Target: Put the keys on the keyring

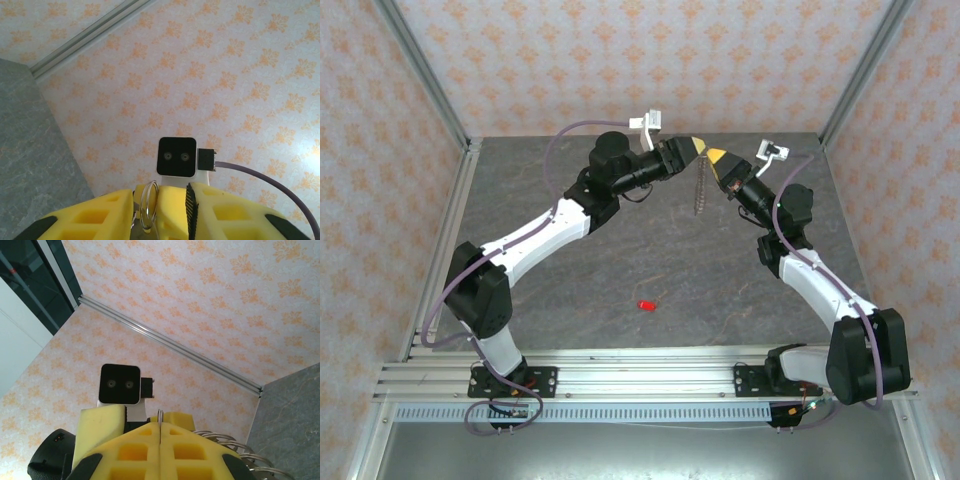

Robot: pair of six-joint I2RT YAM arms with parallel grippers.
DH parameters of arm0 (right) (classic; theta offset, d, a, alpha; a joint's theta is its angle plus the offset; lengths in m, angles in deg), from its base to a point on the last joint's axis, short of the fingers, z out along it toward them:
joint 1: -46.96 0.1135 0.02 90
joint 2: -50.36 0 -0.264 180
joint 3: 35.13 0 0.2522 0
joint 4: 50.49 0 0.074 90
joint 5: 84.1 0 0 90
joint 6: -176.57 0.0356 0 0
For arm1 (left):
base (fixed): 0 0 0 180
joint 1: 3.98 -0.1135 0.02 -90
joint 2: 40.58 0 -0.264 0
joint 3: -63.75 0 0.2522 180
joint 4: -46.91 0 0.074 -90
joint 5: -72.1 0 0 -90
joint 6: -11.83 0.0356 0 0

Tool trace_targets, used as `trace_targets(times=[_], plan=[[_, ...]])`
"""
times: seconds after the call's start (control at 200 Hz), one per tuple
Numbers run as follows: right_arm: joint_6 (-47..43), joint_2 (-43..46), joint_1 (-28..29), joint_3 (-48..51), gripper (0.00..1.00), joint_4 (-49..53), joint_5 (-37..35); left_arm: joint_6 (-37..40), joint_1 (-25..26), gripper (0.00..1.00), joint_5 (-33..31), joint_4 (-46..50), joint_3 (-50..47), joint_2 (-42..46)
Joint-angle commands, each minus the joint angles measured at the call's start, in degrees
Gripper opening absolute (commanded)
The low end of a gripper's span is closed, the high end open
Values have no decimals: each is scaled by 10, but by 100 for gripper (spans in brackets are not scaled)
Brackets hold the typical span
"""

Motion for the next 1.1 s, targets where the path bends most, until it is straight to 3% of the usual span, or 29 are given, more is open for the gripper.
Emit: trace_targets(times=[0.0, 0.19, 0.49, 0.55, 0.596, 0.751, 0.911, 1.096], plan=[[2, 4, 3, -3, 0, -38, -3, 4, 4, 32, -6, -23, 23, -10], [2, 4, 3, -4, 0, -37, -2, 5, 7, 26, -5, -21, 29, -14], [-5, 7, 3, -7, 0, -21, 0, 11, 9, 0, -4, -14, 32, -16], [-19, 13, 3, -12, 0, 8, -1, 19, 8, 0, -2, -3, 37, -15], [-40, 26, -2, -16, 8, 48, -2, 30, 7, 0, 0, 11, 42, -14], [-72, 72, -43, -17, 19, 111, 3, 71, -4, 0, 37, 66, 75, -17], [-75, 90, -82, -22, 26, 129, 31, 122, -21, 0, 112, 133, 133, -38], [-89, 88, -85, -46, 37, 133, 77, 196, -32, 0, 205, 241, 222, -73]])
